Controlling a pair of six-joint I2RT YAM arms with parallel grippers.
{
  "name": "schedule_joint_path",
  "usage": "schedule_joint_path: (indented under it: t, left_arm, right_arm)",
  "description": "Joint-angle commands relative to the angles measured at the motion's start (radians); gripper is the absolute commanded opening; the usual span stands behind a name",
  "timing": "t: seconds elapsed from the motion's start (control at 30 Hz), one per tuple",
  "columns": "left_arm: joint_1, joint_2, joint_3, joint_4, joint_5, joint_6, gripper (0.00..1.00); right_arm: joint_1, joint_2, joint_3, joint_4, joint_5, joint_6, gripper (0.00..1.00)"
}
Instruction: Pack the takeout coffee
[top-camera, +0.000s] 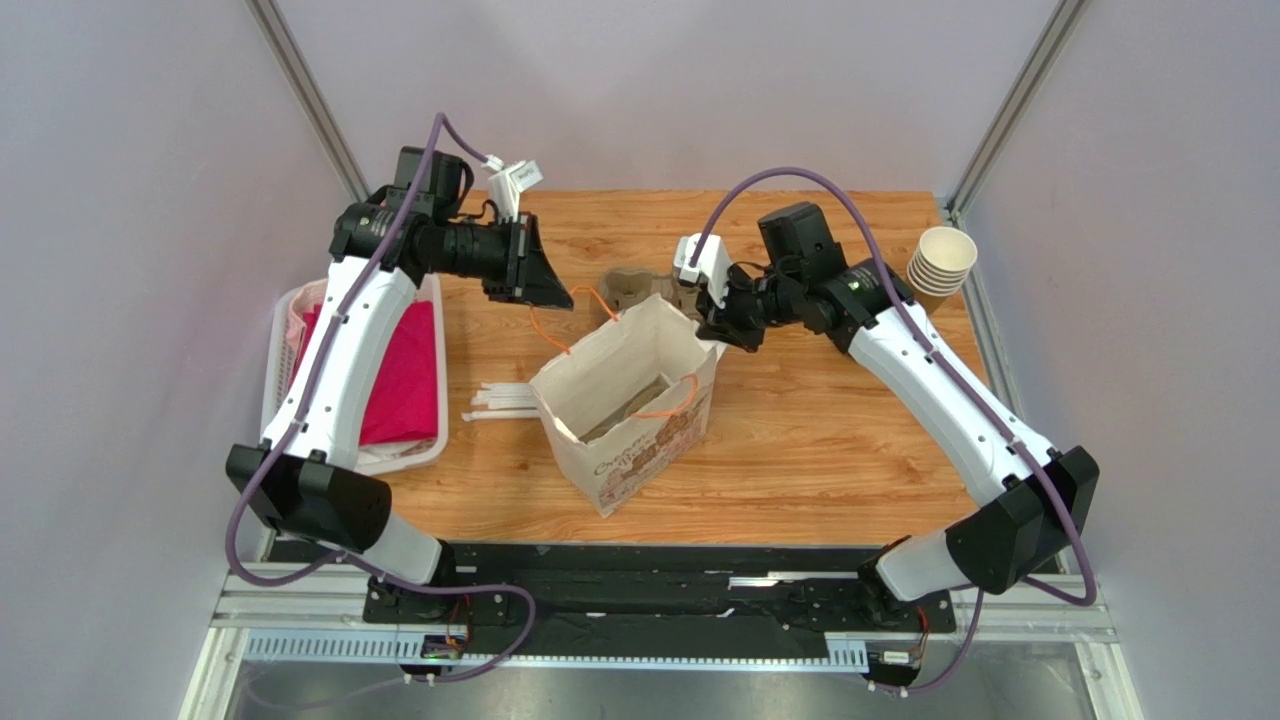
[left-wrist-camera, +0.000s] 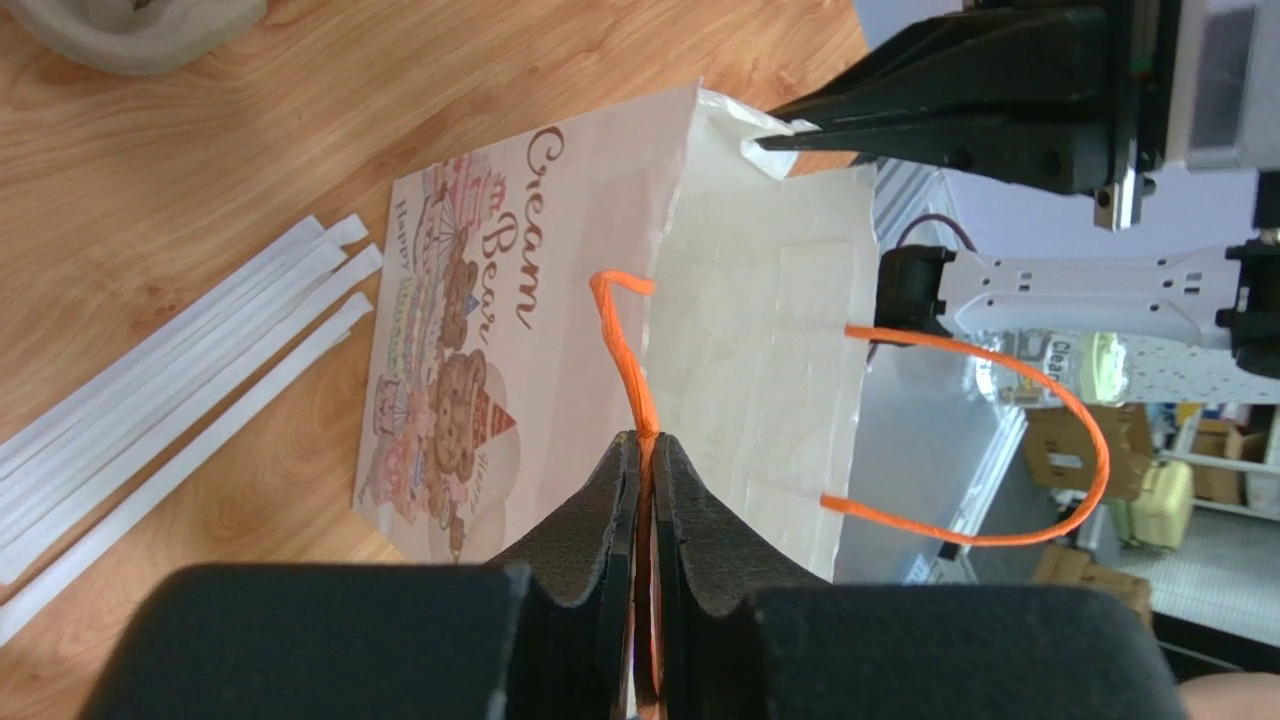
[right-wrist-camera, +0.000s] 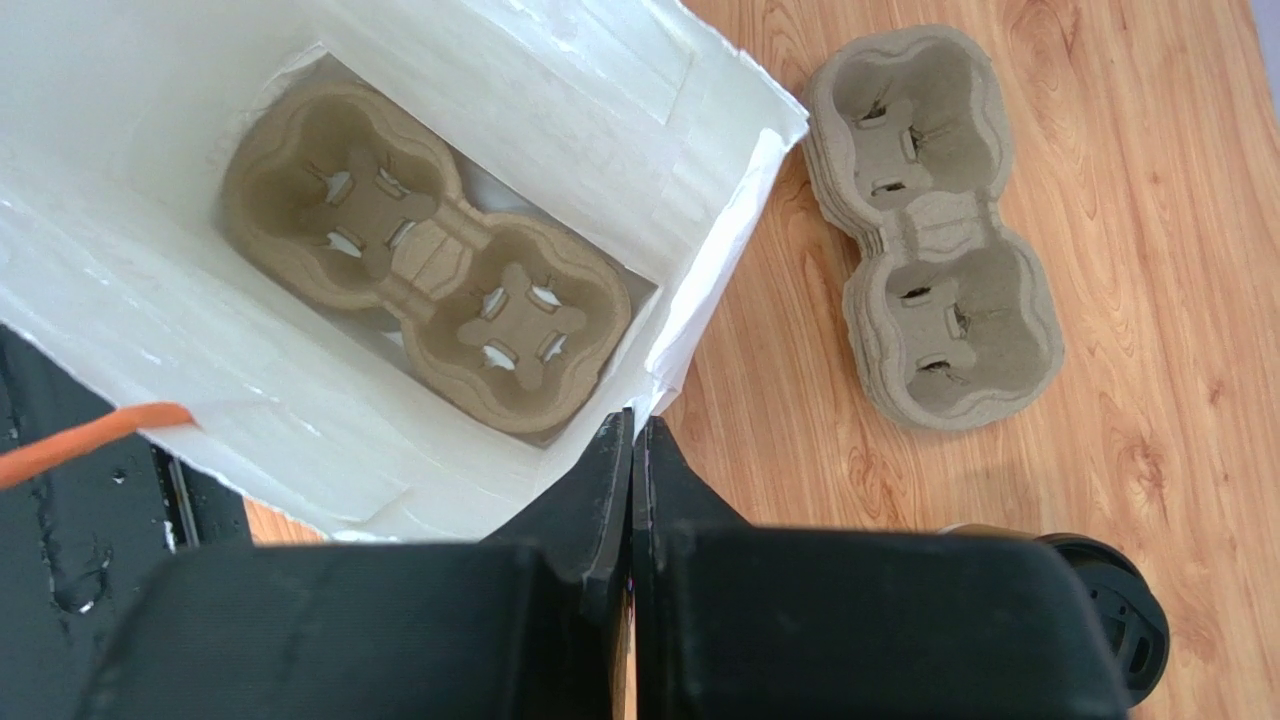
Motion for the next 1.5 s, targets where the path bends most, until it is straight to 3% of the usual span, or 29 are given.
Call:
schedule_joint_path:
  t: [0.0,0.37,0.43,0.6,0.8,0.83,1.03,1.07,1.17,1.47]
  left_arm:
    - [0.004,0.03,-0.025,0.037,0.067,-0.047,0.14]
    - [0.033,0.07,-0.14,0.032,0.021,-0.039,0.16]
    - [0.033,0.062,-0.16,0.037,0.052,-0.036,0.24]
    - [0.033,-0.02,-0.124,0.09,0.208,-0.038,0.55]
    - [0.033,-0.106,-0.102,0.144,0.239,-0.058,0.81]
    - [0.033,-0.122,-0.105,0.15,0.239,-0.059,0.92]
    - [0.033,-0.172,-0.145,0.208,0.218,-0.099,0.95]
    - [0.033,-0.177,-0.154,0.222,0.207,-0.102,0.96]
    - [0.035,-0.195,-0.156,0.251,0.184,-0.116,0.96]
    - [0.093,-0.254,-0.133,0.432,0.147,-0.171,0.99]
  right_arm:
    - [-0.005,-0.018,-0.009,0.063,-0.027,-0.053,0.0]
    - [-0.005,-0.009,-0.029,0.1,-0.004,-0.07,0.0]
    - [-0.005,-0.001,-0.021,0.115,0.011,-0.051,0.0]
    - [-0.005,0.02,0.013,0.147,0.024,-0.013,0.0]
    - [-0.005,0.037,0.036,0.183,-0.004,0.001,0.01]
    - [-0.005,0.04,0.048,0.181,-0.005,0.004,0.02]
    - [-0.005,0.051,0.08,0.181,-0.015,0.004,0.2]
    - [-0.004,0.052,0.089,0.183,-0.015,0.007,0.35]
    - [-0.004,0.054,0.106,0.183,-0.011,0.021,0.58]
    - [-0.047,0.014,0.161,0.187,0.064,0.123,0.75]
